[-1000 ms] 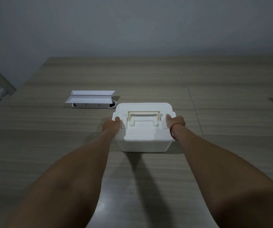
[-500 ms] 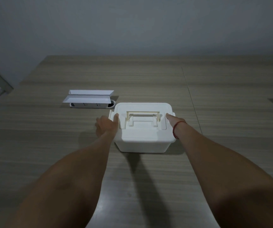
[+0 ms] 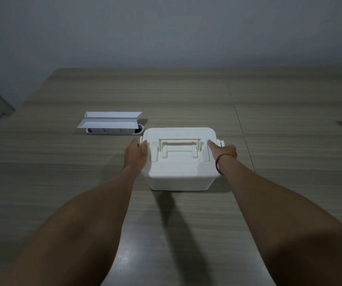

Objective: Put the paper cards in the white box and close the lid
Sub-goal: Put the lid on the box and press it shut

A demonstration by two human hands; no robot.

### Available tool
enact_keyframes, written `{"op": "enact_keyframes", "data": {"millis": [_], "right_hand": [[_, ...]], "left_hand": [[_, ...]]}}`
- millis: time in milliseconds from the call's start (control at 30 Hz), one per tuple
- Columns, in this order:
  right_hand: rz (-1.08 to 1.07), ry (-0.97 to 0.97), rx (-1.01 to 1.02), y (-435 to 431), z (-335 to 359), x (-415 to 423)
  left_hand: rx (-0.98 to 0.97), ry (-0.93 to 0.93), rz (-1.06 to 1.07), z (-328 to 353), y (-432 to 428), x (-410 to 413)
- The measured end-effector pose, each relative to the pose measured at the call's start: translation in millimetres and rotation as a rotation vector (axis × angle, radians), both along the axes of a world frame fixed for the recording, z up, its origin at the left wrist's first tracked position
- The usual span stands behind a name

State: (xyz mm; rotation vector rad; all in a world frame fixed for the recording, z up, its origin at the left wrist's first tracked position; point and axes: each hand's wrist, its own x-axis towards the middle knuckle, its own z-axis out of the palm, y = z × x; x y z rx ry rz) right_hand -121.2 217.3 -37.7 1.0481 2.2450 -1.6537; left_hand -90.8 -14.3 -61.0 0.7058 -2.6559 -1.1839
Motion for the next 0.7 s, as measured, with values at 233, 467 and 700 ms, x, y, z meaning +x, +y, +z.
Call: {"op": "enact_keyframes", "data": {"millis": [233, 467, 700], "right_hand": [[0.010, 0.004, 0.053, 8, -1, 4], [0.095, -0.020, 0.102, 3, 3, 3], [0.117, 0.018, 0.335, -8, -1, 10]], "left_hand": [[0.005, -0.046, 0.006, -8, 11, -5], [-0.057, -0.004, 0.045, -10, 13, -3], [-0.054, -0.019, 0.065, -6, 13, -3]]}}
